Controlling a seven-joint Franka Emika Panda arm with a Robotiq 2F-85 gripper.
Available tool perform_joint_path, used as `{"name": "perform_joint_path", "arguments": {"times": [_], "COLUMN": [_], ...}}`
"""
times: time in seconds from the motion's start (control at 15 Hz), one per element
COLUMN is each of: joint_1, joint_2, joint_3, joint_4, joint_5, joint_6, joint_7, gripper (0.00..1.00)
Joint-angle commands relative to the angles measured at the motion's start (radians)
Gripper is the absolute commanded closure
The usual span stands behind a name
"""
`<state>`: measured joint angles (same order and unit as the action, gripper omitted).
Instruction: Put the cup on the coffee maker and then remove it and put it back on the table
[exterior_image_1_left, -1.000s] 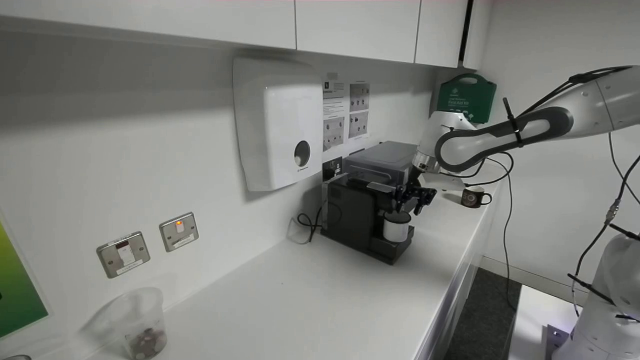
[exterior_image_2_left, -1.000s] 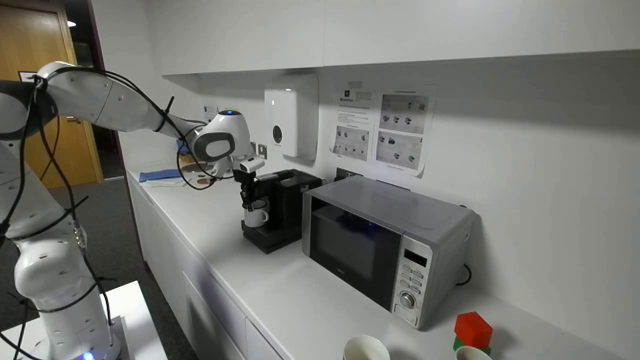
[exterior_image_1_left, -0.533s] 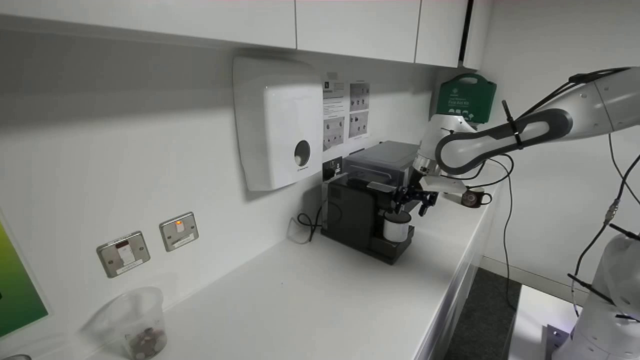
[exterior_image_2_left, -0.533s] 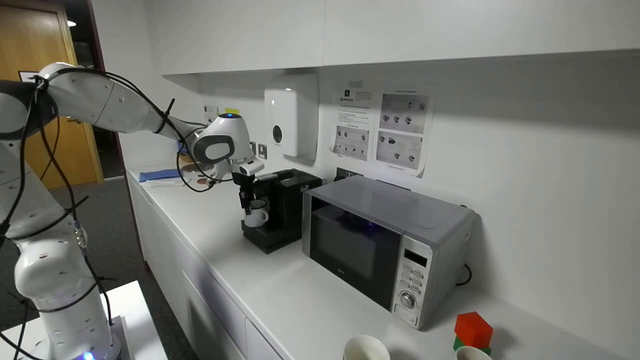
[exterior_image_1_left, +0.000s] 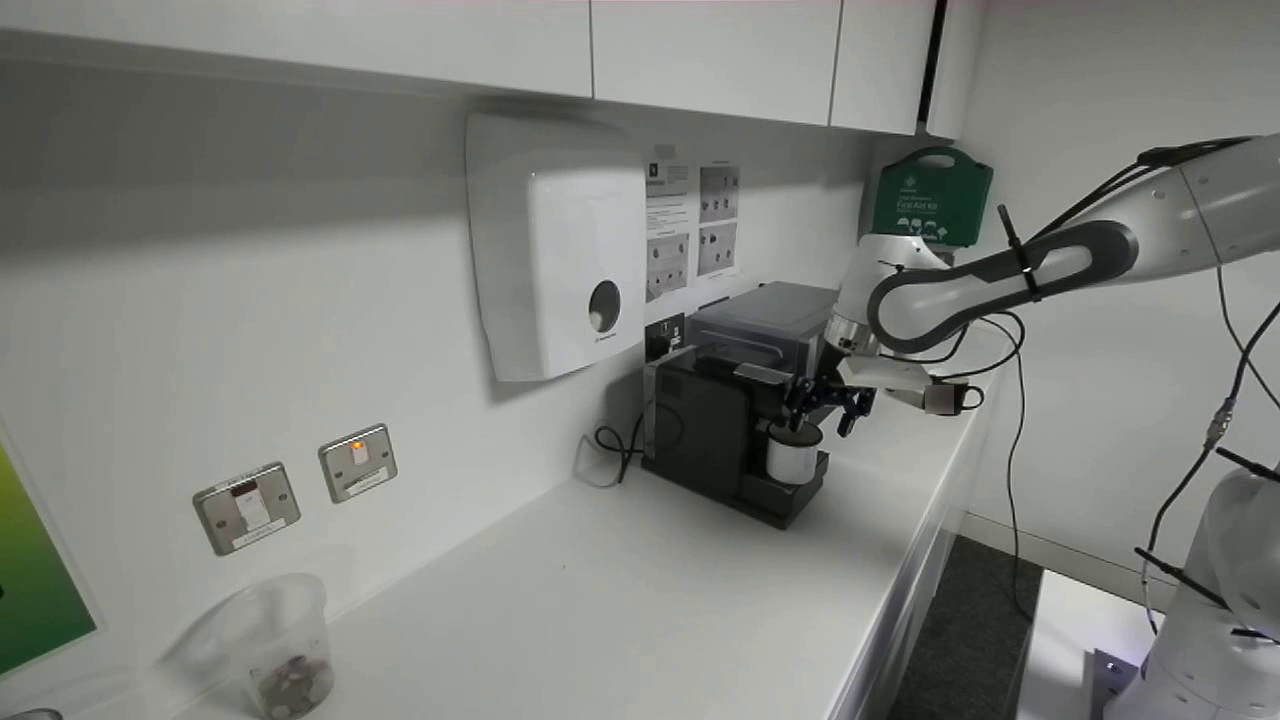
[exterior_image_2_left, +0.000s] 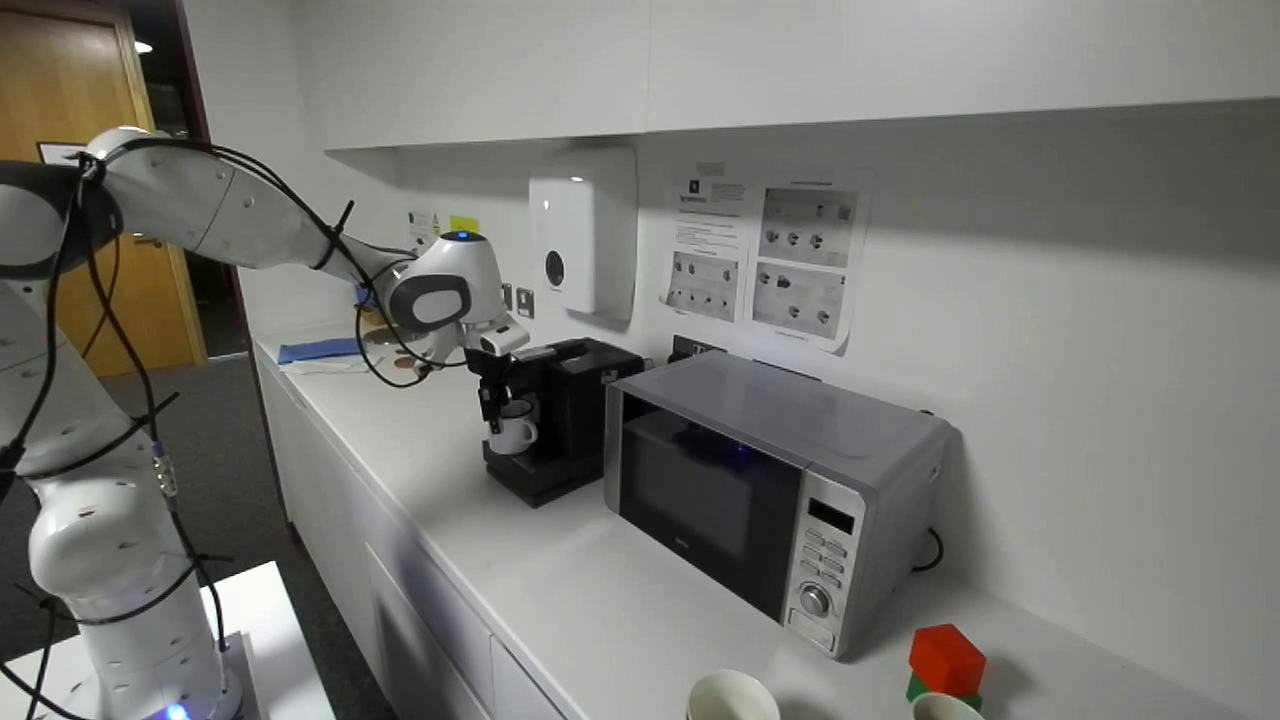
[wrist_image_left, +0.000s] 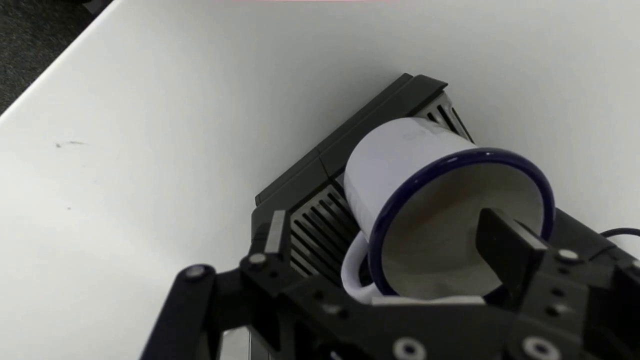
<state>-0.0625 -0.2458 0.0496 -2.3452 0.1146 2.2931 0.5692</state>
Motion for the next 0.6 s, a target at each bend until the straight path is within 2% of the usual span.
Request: {"name": "perform_joint_path", "arguments": {"times": [0.0,0.07,0.13,0.2,0.27,0.53], "joint_1": [0.008,0.008,0.008,0.008,0.009,0.009], "joint_2": [0.013,0.015,0.017,0.019,0.022,0.026], "joint_3": [-0.008,-0.009,-0.009,-0.009,-0.01,-0.01], "joint_4": [-0.002,-0.002,-0.003,-0.002,-0.002,0.0], "joint_5": [0.026,0.026,0.027,0.027,0.027,0.025], "joint_6": [0.022,0.022,0.023,0.024,0.024,0.023], "joint_7": [-0.024,-0.024,-0.025,-0.026,-0.026,-0.026], "gripper": [0.0,0.03,0.27,0.27,0.32,0.61]}}
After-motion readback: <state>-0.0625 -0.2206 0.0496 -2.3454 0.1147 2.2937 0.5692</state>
